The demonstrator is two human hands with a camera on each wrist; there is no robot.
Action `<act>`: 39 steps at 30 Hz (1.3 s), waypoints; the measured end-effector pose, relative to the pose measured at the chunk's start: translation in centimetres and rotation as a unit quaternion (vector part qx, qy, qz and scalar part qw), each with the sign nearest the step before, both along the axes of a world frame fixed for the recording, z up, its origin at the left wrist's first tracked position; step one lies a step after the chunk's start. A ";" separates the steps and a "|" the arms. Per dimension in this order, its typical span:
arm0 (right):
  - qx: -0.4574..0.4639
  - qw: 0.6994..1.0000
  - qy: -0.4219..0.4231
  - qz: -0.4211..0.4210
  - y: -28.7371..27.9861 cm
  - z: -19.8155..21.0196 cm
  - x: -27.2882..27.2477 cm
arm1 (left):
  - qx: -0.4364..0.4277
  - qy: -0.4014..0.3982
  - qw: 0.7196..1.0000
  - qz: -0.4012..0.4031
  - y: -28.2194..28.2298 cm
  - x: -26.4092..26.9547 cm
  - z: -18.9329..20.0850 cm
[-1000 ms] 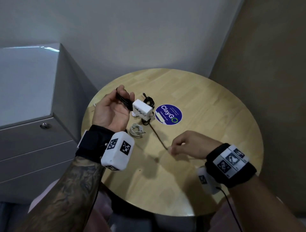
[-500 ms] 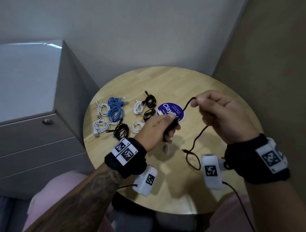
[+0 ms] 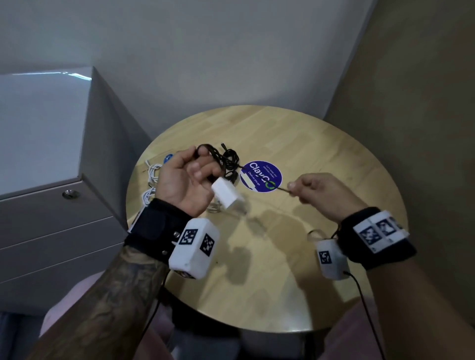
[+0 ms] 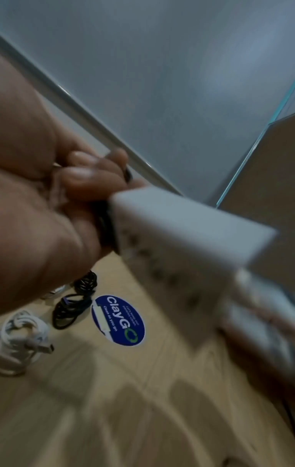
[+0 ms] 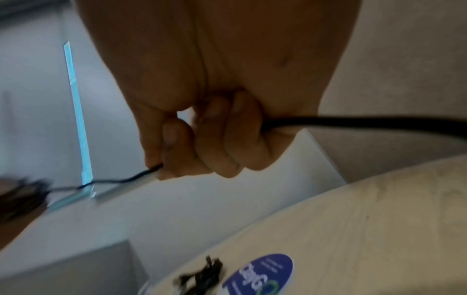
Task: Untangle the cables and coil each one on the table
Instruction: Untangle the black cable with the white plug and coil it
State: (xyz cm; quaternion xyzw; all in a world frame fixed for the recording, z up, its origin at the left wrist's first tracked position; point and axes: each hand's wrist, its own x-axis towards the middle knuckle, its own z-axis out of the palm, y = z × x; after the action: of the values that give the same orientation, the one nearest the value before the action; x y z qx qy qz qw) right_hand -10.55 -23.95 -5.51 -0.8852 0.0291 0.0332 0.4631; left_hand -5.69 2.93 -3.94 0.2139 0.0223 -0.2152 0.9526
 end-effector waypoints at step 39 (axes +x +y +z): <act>-0.060 0.968 -0.094 0.225 7.1 2.5 -4.0 | 0.362 -0.172 0.891 0.212 0.8 2.9 -3.2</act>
State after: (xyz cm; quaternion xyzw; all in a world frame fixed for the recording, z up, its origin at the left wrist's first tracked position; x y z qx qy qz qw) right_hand -14.50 -16.84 -3.01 -0.8945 -0.2121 0.0513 0.3902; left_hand -2.76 3.74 -7.11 0.5678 -0.0208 0.0545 0.8211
